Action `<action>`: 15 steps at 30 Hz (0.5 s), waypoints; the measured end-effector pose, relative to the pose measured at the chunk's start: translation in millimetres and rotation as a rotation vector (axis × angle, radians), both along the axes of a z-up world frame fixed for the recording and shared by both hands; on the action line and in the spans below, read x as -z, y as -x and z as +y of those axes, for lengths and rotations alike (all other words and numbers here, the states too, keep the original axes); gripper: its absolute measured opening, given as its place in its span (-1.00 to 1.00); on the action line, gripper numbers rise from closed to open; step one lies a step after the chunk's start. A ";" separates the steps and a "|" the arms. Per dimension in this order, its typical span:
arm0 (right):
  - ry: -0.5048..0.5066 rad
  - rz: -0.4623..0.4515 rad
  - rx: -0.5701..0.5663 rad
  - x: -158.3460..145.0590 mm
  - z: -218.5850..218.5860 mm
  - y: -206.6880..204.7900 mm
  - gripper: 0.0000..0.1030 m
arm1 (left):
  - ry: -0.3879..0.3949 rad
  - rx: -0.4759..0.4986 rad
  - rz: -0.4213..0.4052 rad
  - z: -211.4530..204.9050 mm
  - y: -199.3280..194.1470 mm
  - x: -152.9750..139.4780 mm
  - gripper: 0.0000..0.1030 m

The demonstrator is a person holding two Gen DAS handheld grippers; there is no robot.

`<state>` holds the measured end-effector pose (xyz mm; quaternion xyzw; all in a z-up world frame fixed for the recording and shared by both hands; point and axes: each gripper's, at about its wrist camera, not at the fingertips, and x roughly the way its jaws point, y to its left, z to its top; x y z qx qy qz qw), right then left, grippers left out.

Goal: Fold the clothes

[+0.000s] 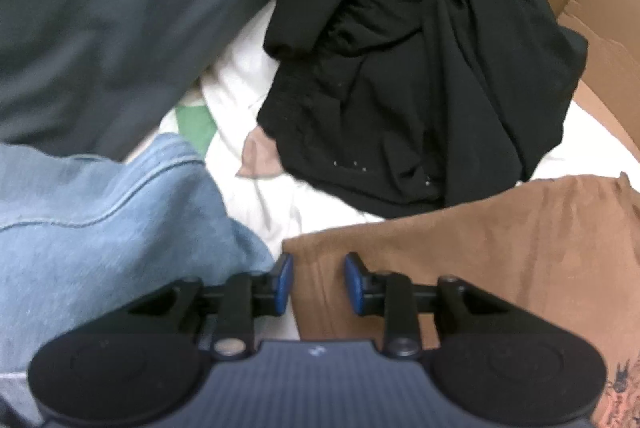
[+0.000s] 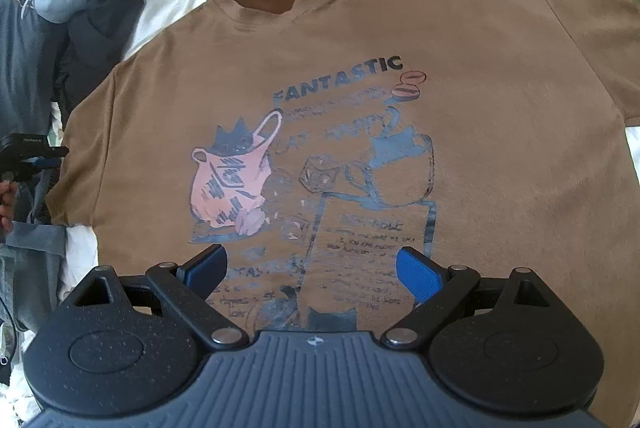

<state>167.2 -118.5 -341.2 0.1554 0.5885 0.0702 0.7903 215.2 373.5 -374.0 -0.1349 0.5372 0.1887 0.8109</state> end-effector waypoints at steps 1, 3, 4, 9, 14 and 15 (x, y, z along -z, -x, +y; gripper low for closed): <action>0.003 0.003 0.001 1.5 0.1 -0.1 0.85 | -0.004 -0.006 -0.003 0.4 -1.5 1.2 -0.37; 0.004 0.009 0.005 4.1 0.4 -0.3 0.85 | -0.014 -0.012 -0.007 0.2 -4.9 3.9 -0.31; 0.003 0.011 0.005 5.0 0.7 -0.4 0.85 | -0.021 -0.011 -0.008 -0.4 -6.7 5.4 -0.29; -0.001 0.014 -0.001 6.7 3.8 -1.5 0.85 | -0.055 0.017 0.002 -2.5 -14.4 11.1 -0.21; -0.005 0.015 0.004 7.8 2.2 -2.0 0.85 | -0.095 0.064 -0.018 -2.4 -12.2 7.6 -0.80; -0.006 0.016 0.006 8.1 1.8 -1.9 0.85 | -0.090 0.064 -0.028 -0.2 -11.0 5.4 -0.84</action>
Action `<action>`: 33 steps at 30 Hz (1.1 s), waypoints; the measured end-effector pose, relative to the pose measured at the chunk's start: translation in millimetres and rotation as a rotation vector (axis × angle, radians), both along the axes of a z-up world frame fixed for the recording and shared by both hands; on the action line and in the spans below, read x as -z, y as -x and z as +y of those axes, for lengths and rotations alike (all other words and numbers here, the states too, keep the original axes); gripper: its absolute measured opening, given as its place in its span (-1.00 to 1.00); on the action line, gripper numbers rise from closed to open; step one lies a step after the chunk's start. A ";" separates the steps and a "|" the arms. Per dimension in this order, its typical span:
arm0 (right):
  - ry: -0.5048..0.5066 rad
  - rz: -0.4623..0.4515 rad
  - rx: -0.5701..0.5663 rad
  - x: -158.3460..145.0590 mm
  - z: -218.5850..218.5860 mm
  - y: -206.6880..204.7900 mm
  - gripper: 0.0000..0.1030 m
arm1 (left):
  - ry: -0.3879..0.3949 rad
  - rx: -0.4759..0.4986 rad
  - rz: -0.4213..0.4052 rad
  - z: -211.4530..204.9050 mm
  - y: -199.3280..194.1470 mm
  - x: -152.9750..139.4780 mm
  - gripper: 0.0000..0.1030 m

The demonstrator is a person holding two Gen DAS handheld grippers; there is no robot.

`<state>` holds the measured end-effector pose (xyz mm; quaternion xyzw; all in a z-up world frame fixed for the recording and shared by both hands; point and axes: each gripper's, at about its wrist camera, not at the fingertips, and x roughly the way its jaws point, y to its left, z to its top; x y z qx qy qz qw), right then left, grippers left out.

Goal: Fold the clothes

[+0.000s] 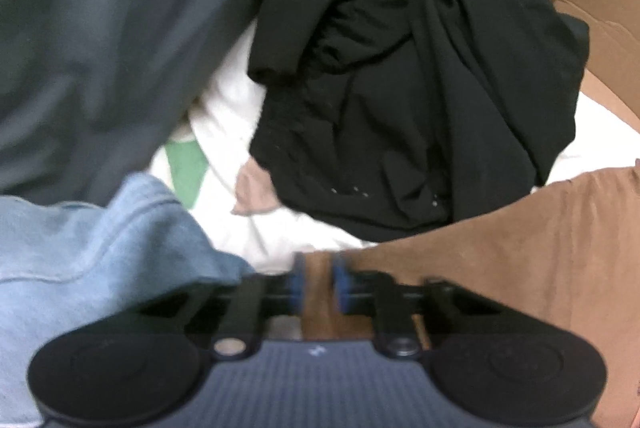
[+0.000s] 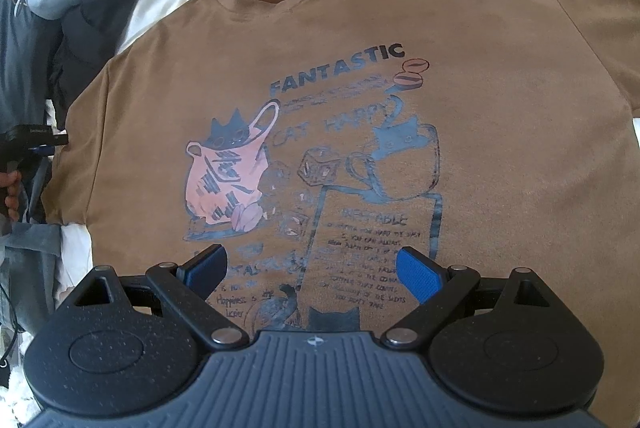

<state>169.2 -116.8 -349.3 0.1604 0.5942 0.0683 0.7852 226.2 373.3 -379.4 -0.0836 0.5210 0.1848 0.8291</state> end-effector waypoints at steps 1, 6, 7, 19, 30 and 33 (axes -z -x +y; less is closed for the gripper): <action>-0.001 0.000 0.001 0.3 -0.2 0.1 0.85 | -0.011 0.007 -0.007 0.3 0.3 -2.6 -0.86; -0.003 0.001 -0.004 1.7 1.7 0.9 0.84 | -0.071 0.037 -0.035 2.1 0.1 -12.9 -0.87; -0.002 0.000 -0.007 1.7 2.4 1.2 0.84 | -0.073 0.028 -0.023 3.2 -0.4 -12.0 -0.85; -0.006 -0.015 -0.008 -1.8 5.0 3.7 0.84 | -0.011 0.042 -0.071 -4.3 10.7 -40.8 -0.55; 0.005 -0.039 0.017 -11.9 0.8 4.0 0.84 | 0.087 0.146 0.001 -49.1 47.3 -7.3 -0.55; 0.019 -0.046 0.017 -16.2 -2.6 6.3 0.84 | 0.074 0.143 0.015 -48.8 49.5 1.8 -0.50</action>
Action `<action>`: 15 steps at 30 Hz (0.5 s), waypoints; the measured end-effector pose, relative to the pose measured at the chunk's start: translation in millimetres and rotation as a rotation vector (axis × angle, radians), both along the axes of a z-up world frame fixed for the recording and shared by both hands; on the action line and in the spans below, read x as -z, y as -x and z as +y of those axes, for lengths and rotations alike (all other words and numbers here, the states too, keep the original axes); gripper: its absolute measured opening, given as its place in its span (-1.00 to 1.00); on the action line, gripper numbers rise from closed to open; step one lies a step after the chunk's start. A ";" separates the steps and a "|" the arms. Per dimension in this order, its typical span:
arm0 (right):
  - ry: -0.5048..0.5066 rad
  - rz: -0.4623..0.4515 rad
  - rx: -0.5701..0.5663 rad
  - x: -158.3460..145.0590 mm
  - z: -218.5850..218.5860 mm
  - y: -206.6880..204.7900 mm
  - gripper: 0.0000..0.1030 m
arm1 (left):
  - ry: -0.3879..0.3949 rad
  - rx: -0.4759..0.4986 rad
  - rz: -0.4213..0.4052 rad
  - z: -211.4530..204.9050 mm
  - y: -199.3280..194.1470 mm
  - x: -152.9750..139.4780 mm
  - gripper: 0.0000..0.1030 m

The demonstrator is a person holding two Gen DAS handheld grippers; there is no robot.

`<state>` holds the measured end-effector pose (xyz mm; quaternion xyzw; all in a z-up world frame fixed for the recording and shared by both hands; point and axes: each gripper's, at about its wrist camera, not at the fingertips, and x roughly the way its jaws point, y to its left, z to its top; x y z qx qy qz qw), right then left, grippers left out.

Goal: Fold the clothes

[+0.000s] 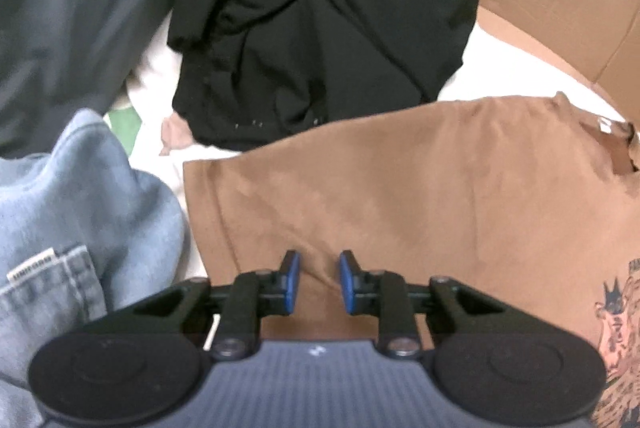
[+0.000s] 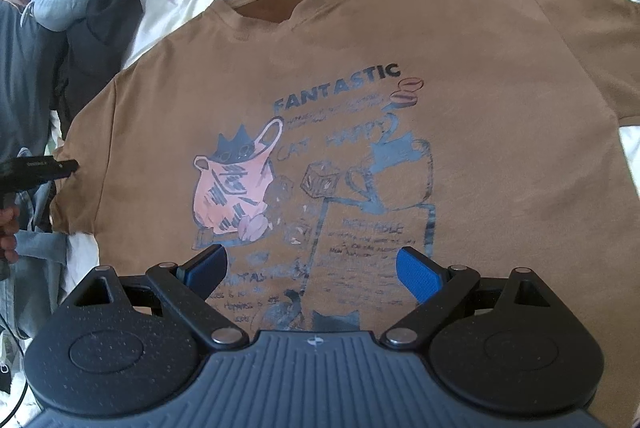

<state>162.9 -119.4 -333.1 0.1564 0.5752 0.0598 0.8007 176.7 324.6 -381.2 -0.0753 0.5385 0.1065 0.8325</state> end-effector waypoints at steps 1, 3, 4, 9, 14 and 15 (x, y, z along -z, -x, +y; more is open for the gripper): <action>0.004 -0.002 0.001 -1.2 -1.4 1.0 0.84 | -0.002 -0.001 0.003 0.9 0.5 2.3 -0.48; 0.007 -0.002 0.007 -3.3 -4.7 3.1 0.84 | -0.031 0.014 0.009 2.8 -2.7 4.0 -0.41; 0.008 -0.002 0.011 -4.3 -6.4 4.1 0.84 | -0.054 0.025 0.013 1.9 -3.9 3.5 -0.37; 0.016 -0.008 0.012 -10.5 -8.6 8.7 0.84 | -0.149 0.025 0.024 1.2 -0.9 -11.9 -0.15; 0.017 -0.023 0.005 -17.9 -8.5 11.6 0.84 | -0.106 0.045 -0.022 -5.9 6.8 -29.4 -0.15; 0.017 -0.024 0.006 -18.3 -8.4 12.7 0.84 | -0.091 0.054 -0.033 -8.9 8.5 -32.1 -0.15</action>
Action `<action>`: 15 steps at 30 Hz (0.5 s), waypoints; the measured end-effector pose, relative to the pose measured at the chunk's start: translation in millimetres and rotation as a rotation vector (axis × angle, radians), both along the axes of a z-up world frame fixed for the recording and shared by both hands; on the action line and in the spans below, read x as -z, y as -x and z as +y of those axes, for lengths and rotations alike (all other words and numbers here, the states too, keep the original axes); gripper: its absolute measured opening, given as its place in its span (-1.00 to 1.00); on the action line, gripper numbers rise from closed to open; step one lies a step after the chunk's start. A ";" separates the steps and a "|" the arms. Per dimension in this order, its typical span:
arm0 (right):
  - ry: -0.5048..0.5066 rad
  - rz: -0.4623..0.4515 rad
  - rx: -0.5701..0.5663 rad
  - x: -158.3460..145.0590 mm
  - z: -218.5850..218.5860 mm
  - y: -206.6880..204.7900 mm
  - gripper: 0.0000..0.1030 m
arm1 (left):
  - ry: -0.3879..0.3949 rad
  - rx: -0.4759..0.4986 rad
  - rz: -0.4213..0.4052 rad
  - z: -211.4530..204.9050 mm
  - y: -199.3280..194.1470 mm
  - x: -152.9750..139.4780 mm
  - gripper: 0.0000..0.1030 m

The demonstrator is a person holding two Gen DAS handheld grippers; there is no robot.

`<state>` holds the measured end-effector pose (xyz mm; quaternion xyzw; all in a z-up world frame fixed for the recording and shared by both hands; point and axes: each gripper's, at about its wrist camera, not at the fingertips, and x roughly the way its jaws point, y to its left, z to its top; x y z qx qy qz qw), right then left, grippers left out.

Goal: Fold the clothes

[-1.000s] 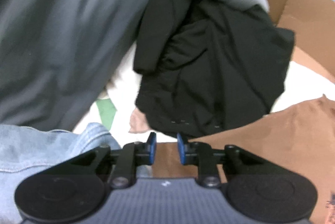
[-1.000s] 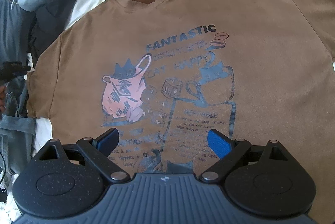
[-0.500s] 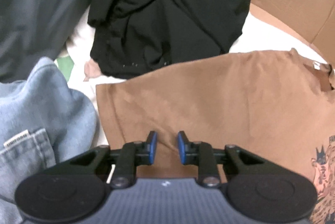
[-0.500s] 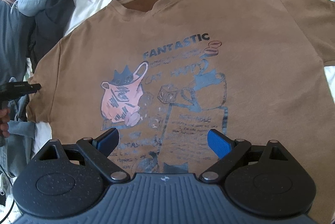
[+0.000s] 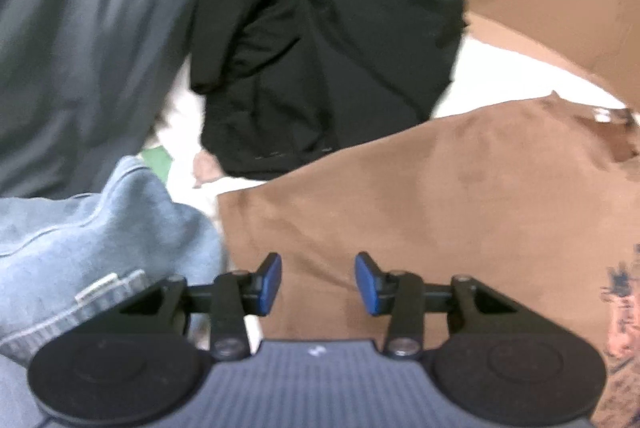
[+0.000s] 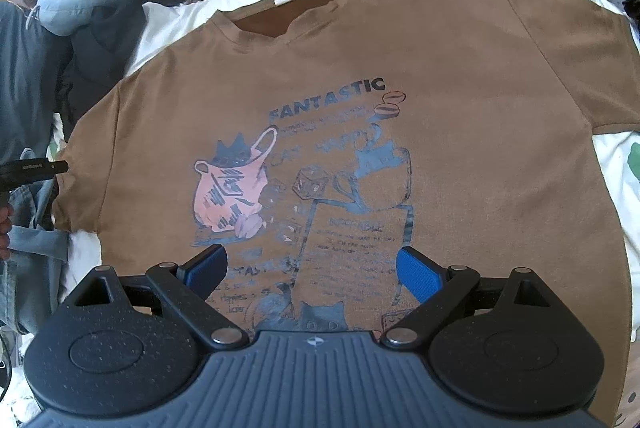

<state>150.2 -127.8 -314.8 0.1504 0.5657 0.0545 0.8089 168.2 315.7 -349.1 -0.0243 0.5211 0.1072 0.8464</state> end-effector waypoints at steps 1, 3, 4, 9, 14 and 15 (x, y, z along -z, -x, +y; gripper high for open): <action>0.000 0.000 0.000 -0.5 0.1 1.1 0.84 | 0.018 0.003 -0.007 -4.8 2.5 -0.5 -0.15; 0.003 0.001 -0.002 -0.7 0.9 3.4 0.84 | 0.053 0.010 -0.022 -14.3 7.4 -1.4 -0.15; 0.005 0.002 -0.004 -0.7 1.3 4.5 0.84 | 0.064 0.009 -0.020 -18.8 9.6 1.0 -0.15; 0.006 -0.001 -0.006 -4.1 -0.1 8.3 0.84 | 0.081 -0.022 0.029 -28.8 22.9 22.3 -0.15; 0.007 -0.006 0.009 -7.0 -6.8 10.9 0.84 | 0.064 -0.104 0.074 -11.6 40.7 33.3 -0.15; 0.008 -0.006 0.012 -6.9 -8.0 11.8 0.84 | 0.063 -0.118 0.082 -7.8 44.8 34.1 -0.15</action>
